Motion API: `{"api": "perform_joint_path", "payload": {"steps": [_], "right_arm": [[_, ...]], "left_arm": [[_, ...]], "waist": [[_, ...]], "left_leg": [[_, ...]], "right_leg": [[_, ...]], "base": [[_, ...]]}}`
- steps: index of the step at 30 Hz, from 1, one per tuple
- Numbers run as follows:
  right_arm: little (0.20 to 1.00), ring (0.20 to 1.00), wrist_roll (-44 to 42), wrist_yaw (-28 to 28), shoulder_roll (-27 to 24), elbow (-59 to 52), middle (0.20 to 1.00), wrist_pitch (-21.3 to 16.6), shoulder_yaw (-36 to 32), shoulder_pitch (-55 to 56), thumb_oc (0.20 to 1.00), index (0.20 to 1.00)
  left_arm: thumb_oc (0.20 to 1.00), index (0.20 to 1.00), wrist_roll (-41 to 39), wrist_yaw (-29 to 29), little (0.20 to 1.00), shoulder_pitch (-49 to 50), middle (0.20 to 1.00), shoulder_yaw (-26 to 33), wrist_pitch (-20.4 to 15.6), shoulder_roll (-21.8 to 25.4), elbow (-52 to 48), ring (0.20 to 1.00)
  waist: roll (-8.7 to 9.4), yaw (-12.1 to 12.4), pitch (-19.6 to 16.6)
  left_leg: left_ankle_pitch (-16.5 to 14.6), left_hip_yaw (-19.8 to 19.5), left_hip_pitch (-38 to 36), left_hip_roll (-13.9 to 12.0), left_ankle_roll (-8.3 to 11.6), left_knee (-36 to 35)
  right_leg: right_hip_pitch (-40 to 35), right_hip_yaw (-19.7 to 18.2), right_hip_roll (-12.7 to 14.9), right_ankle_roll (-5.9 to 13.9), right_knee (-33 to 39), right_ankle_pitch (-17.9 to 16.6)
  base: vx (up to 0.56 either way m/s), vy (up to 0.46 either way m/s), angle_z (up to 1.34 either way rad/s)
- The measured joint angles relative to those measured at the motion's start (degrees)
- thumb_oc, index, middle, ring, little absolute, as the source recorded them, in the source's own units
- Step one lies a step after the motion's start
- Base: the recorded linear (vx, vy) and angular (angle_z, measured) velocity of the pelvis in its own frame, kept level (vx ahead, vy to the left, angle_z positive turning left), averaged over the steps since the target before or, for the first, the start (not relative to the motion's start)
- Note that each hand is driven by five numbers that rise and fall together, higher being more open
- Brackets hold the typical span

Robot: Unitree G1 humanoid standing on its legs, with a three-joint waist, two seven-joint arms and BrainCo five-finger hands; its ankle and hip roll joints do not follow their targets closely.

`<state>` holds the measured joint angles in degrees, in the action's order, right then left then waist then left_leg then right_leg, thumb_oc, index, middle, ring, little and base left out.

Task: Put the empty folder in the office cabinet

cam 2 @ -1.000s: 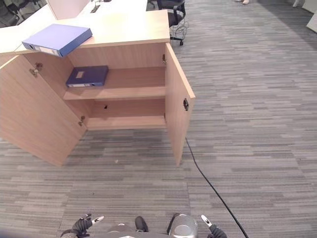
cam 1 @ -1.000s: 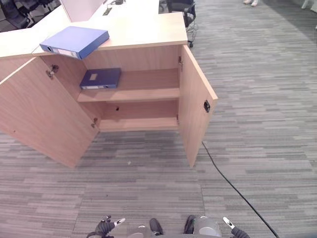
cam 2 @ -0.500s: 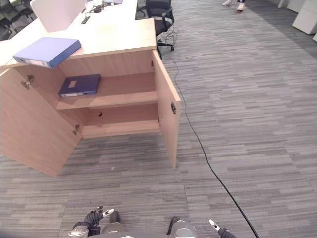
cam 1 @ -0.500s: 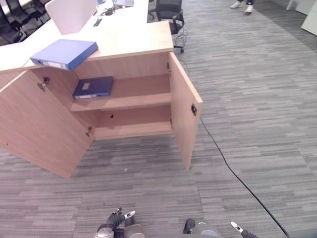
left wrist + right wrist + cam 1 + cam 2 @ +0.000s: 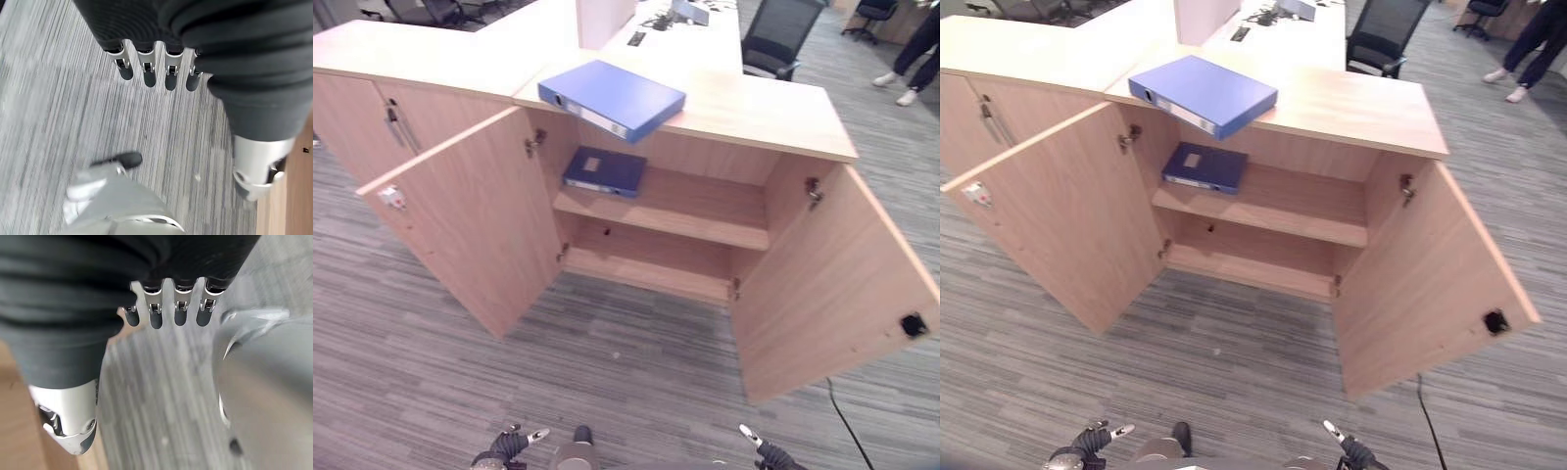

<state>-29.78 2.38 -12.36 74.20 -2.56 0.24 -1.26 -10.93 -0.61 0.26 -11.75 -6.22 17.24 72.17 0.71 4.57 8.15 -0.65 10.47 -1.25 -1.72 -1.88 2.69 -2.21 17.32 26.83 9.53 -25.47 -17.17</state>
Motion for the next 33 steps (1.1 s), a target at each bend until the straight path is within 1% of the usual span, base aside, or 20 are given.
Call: {"api": "perform_joint_path", "payload": {"steps": [1,2,3,4,6,8,11,13,15,16,17,18,19,21,22,25,27,28,32,33], "right_arm": [[1.0,1.0,-0.03,-0.44,-0.85,-0.29,1.0,-1.32,0.33,-0.01,1.0,1.0],[1.0,1.0,-0.04,-0.32,-1.75,-0.56,1.0,-1.97,0.52,-0.37,1.0,1.0],[1.0,1.0,-0.11,0.34,-2.43,-0.48,1.0,-1.92,1.03,-1.0,1.0,1.0],[1.0,1.0,-0.13,0.44,-2.17,-0.44,1.0,-1.75,1.58,-1.36,1.0,1.0],[1.0,1.0,-0.12,0.38,-1.67,-0.07,1.0,-0.85,2.11,-0.99,1.0,1.0],[1.0,1.0,-0.19,0.28,-1.59,0.1,1.0,-0.46,2.02,-0.3,1.0,1.0],[1.0,1.0,-0.56,0.14,-1.75,0.74,1.0,-0.5,-0.18,1.87,1.0,1.0],[1.0,1.0,-0.57,0.01,-1.82,0.93,1.0,-0.19,-0.74,3.98,1.0,1.0],[1.0,1.0,-0.57,0.15,-1.89,0.75,1.0,0.23,-0.64,6.46,1.0,1.0],[1.0,1.0,-0.57,0.1,-2.74,0.79,1.0,0.25,-0.97,7.45,1.0,1.0],[1.0,1.0,-0.6,-0.04,-3.46,0.86,1.0,0.28,-1.39,7.72,1.0,1.0],[1.0,1.0,-0.62,-0.03,-3.8,0.82,1.0,0.22,-1.83,7.68,1.0,1.0],[1.0,1.0,-0.65,-0.04,-4.86,0.3,1.0,0.0,-1.86,6.28,1.0,1.0],[1.0,1.0,-0.67,-0.15,-5.56,-0.08,1.0,-0.62,-0.61,2.99,1.0,1.0],[1.0,1.0,-0.72,-0.11,-4.98,0.06,1.0,-0.62,-0.29,0.99,1.0,1.0],[1.0,1.0,-1.39,-0.18,-5.55,-0.65,1.0,-1.51,-0.21,-0.81,1.0,1.0],[1.0,1.0,-1.93,-0.34,-5.87,-1.14,1.0,-1.83,0.44,-1.21,1.0,1.0],[1.0,1.0,-1.92,-0.34,-6.36,-1.5,1.0,-1.83,1.27,-0.99,1.0,1.0],[1.0,1.0,-1.73,-0.32,-7.52,-1.52,1.0,-1.83,1.15,1.05,1.0,1.0],[1.0,1.0,-1.65,-0.26,-6.93,-1.49,1.0,-1.56,1.7,2.42,1.0,1.0]], "left_arm": [[1.0,1.0,0.34,0.1,1.0,0.0,1.0,-0.46,-0.01,-0.95,-0.35,1.0],[1.0,1.0,0.34,0.07,1.0,0.15,1.0,-0.46,0.08,-1.6,-0.35,1.0],[1.0,1.0,0.34,0.0,1.0,0.25,1.0,-0.42,0.44,-2.76,-0.33,1.0],[1.0,1.0,0.38,0.03,1.0,0.03,1.0,-0.06,0.58,-2.45,-0.22,1.0],[1.0,1.0,1.21,0.07,1.0,-0.45,1.0,0.46,0.75,-2.45,-0.18,1.0],[1.0,1.0,1.23,0.07,1.0,-0.81,1.0,0.46,0.95,-3.06,0.19,1.0],[1.0,1.0,1.34,0.31,1.0,-0.29,1.0,0.63,1.4,-3.32,0.35,1.0],[1.0,1.0,1.35,0.43,1.0,0.12,1.0,0.66,1.28,-3.24,-0.05,1.0],[1.0,1.0,1.36,0.52,1.0,0.99,1.0,0.65,1.07,-3.06,-0.36,1.0],[1.0,1.0,1.34,0.76,1.0,1.86,1.0,0.58,1.08,-3.8,-0.35,1.0],[1.0,1.0,1.27,1.08,1.0,1.55,1.0,0.57,1.05,-4.37,-0.39,1.0],[1.0,1.0,1.27,1.15,1.0,1.3,1.0,0.59,0.91,-4.57,-0.41,1.0],[1.0,1.0,1.1,1.08,1.0,1.7,1.0,1.57,0.48,-5.19,-1.42,1.0],[1.0,1.0,1.04,0.87,1.0,1.53,1.0,2.44,0.45,-5.76,-1.87,1.0],[1.0,1.0,0.04,0.32,1.0,0.18,1.0,2.73,0.43,-5.59,-2.19,1.0],[1.0,1.0,0.0,-0.05,1.0,-0.26,1.0,2.73,0.28,-5.16,-3.19,1.0],[1.0,1.0,0.01,-0.1,1.0,0.0,1.0,2.41,0.21,-5.23,-3.17,1.0],[1.0,1.0,0.0,-0.1,1.0,-0.1,1.0,1.79,0.09,-5.59,-3.05,1.0],[1.0,1.0,0.01,-0.07,1.0,0.71,1.0,0.7,-0.18,-6.29,-2.61,1.0],[1.0,1.0,0.03,-0.22,1.0,0.57,1.0,0.67,-0.21,-5.91,-2.59,1.0]], "waist": [[-1.84,-0.84,0.65],[-2.69,-1.08,1.17],[-4.63,-1.81,1.48],[-5.01,-2.87,1.92],[-2.78,-4.39,3.14],[-1.89,-4.54,3.78],[-0.79,-6.65,4.32],[-0.51,-8.04,4.05],[-0.01,-8.67,2.47],[-1.43,-9.3,1.21],[-2.93,-9.62,0.54],[-2.58,-10.04,0.18],[-3.68,-9.37,-0.4],[-4.09,-8.18,-0.14],[-2.03,-7.8,1.01],[-1.33,-6.75,1.68],[-1.74,-6.64,1.84],[-2.6,-6.15,2.3],[-7.1,-5.8,2.7],[-5.81,-5.86,2.57]], "left_leg": [[-0.25,-0.7,-1.94,0.55,-0.89,-1.15],[0.21,-1.58,-3.57,0.75,-1.94,-3.22],[0.93,-3.62,-4.94,-0.28,-3.13,-4.93],[0.99,-4.81,-5.28,-0.81,-3.2,-5.67],[1.88,-6.22,-6.79,0.67,-2.91,-7.23],[0.53,-6.56,-7.57,1.31,-3.87,-7.85],[-1.63,-9.39,-9.67,1.86,-2.52,-7.8],[-2.65,-10.95,-11.76,1.86,-1.7,-7.82],[-5.59,-12.73,-15.06,1.79,-0.47,-7.73],[-7.72,-13.65,-16.51,0.29,0.68,-6.62],[-8.78,-12.77,-15.31,-0.68,4.17,-1.76],[-9.22,-9.98,-11.4,-0.46,6.29,6.59],[-9.01,-6.33,-6.78,-1.44,9.1,18.46],[-7.31,-6.02,0.98,-3.39,12.73,33.37],[-7.06,-5.69,5.27,-5.69,12.31,33.79],[-4.15,-6.34,4.58,-9.38,12.05,13.12],[-1.52,-9.08,3.77,-8.71,12.26,2.95],[1.66,-13.44,1.56,-7.1,12.0,-6.94],[9.01,-14.82,0.35,-5.73,8.57,-7.38],[9.11,-14.41,-0.06,-4.63,8.43,-7.68]], "right_leg": [[1.17,-2.78,-0.25,1.0,-2.13,-3.86],[3.2,-5.45,-1.42,4.05,-6.41,-0.04],[5.99,-8.01,-9.9,4.16,-8.23,14.08],[6.99,-7.65,-14.76,1.9,-5.9,18.35],[8.06,-3.21,-17.98,-1.95,1.63,20.52],[10.89,1.39,-18.67,-2.41,11.46,20.4],[13.89,6.72,-16.89,-0.75,23.28,16.17],[13.02,6.73,-16.36,-1.13,23.0,14.99],[11.5,3.26,-16.67,-1.66,19.25,14.66],[10.43,2.08,-18.12,-5.11,17.89,11.92],[8.74,3.41,-18.84,-6.72,18.9,12.37],[6.25,4.41,-18.78,-7.48,21.91,11.56],[3.87,3.99,-20.02,-10.21,24.75,11.54],[1.5,1.85,-21.52,-12.66,27.22,12.48],[-0.99,1.71,-21.68,-12.68,29.55,12.85],[-2.62,-0.32,-23.25,-12.53,30.58,13.07],[-3.65,-2.34,-24.04,-11.06,30.84,14.39],[-4.15,-4.41,-24.55,-10.78,30.86,15.04],[-6.56,-7.74,-26.02,-8.24,30.8,16.11],[-6.65,-7.44,-24.69,-7.38,30.88,16.61]], "base": [[0.3,0.364,0.14],[0.37,0.315,0.32],[0.29,0.195,0.44],[0.27,0.101,0.54],[0.25,0.025,0.64],[0.28,-0.002,0.23],[0.37,-0.017,0.4],[0.31,-0.043,0.62],[0.32,-0.074,0.48],[0.21,-0.088,0.62],[0.16,-0.124,0.67],[0.07,-0.111,0.32],[0.14,-0.14,-0.09],[0.2,-0.004,-0.46],[0.2,0.09,-0.38],[0.2,0.123,-0.44],[0.2,0.146,-0.6],[0.16,0.168,-0.86],[0.09,0.11,-0.61],[0.07,0.073,-0.22]]}}
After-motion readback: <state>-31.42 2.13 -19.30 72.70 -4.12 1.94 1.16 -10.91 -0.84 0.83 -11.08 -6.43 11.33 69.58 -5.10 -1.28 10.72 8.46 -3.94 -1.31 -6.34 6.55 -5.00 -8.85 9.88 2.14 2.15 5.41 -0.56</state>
